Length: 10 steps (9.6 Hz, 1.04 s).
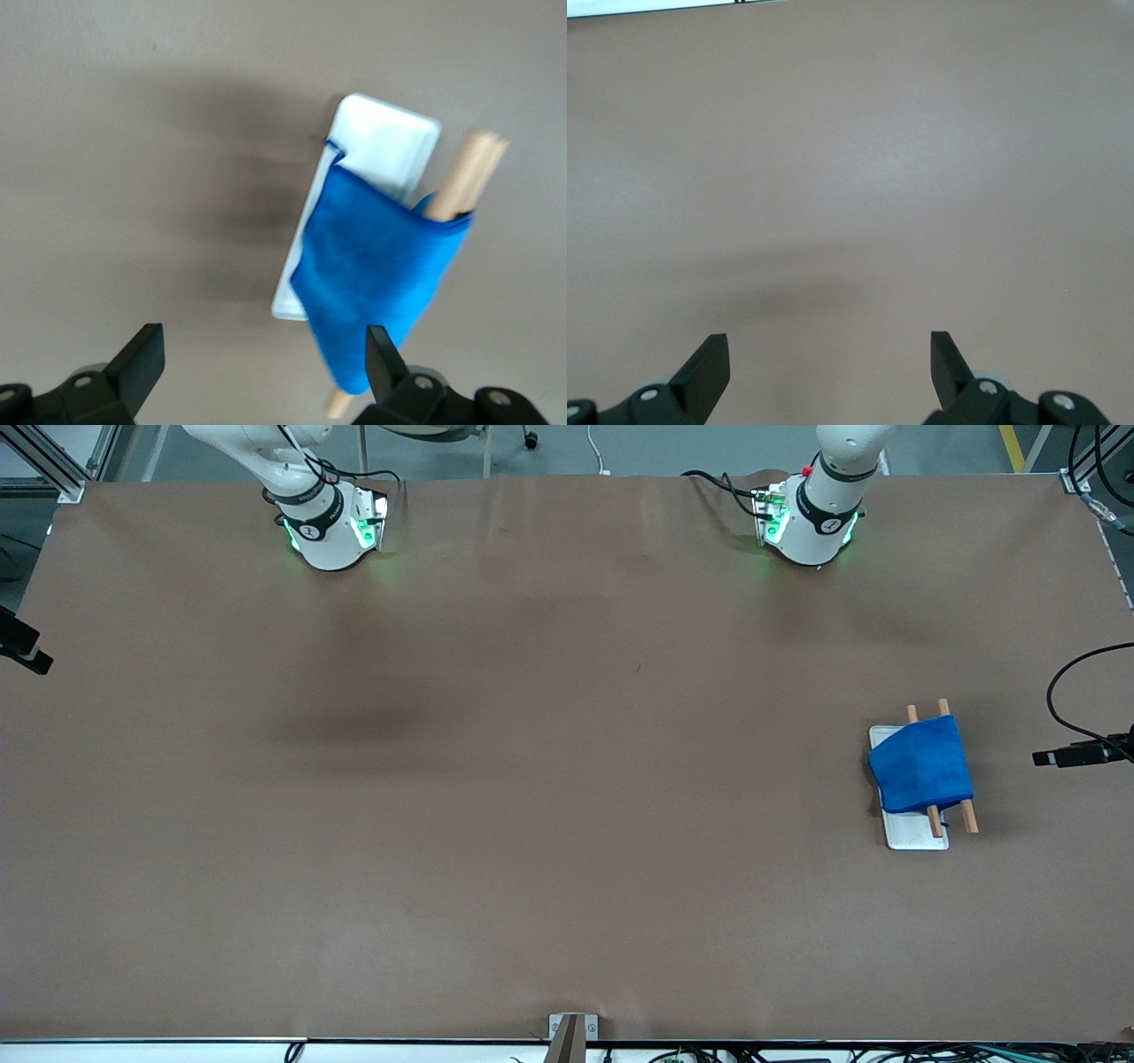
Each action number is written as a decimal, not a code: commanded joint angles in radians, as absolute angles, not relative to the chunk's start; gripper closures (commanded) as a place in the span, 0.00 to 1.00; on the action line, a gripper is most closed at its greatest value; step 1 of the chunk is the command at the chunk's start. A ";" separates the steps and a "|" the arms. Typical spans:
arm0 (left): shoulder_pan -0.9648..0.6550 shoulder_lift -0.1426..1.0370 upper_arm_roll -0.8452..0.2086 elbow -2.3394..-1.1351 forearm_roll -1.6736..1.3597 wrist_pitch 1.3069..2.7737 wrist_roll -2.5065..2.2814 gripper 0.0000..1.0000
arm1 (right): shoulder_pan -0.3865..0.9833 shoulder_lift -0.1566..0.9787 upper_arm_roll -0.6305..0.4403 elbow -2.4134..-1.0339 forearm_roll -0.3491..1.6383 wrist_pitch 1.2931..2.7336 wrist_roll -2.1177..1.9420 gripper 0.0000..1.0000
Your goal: Right arm passes towel to left arm to hang
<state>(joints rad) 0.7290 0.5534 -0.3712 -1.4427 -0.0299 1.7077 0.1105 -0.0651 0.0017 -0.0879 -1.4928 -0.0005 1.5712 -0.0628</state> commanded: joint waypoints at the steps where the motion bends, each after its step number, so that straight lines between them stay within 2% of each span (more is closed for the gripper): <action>1: 0.727 0.485 -0.464 -1.463 -0.006 1.663 -0.067 0.00 | -0.083 0.002 -0.084 -1.491 0.003 1.566 -0.072 0.00; 7: 0.727 0.275 -0.734 -1.463 0.061 1.568 -0.316 0.00 | -0.101 0.003 -0.083 -1.490 0.014 1.577 -0.074 0.00; 10: 0.729 0.213 -0.775 -1.453 0.067 1.539 -0.299 0.00 | -0.101 0.005 -0.083 -1.489 0.014 1.574 -0.072 0.00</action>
<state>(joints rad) 0.7177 0.2275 -0.7708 -1.4283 0.0481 1.5478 -0.3129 -0.0877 0.0040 -0.0894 -1.4927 0.0002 1.5741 -0.0633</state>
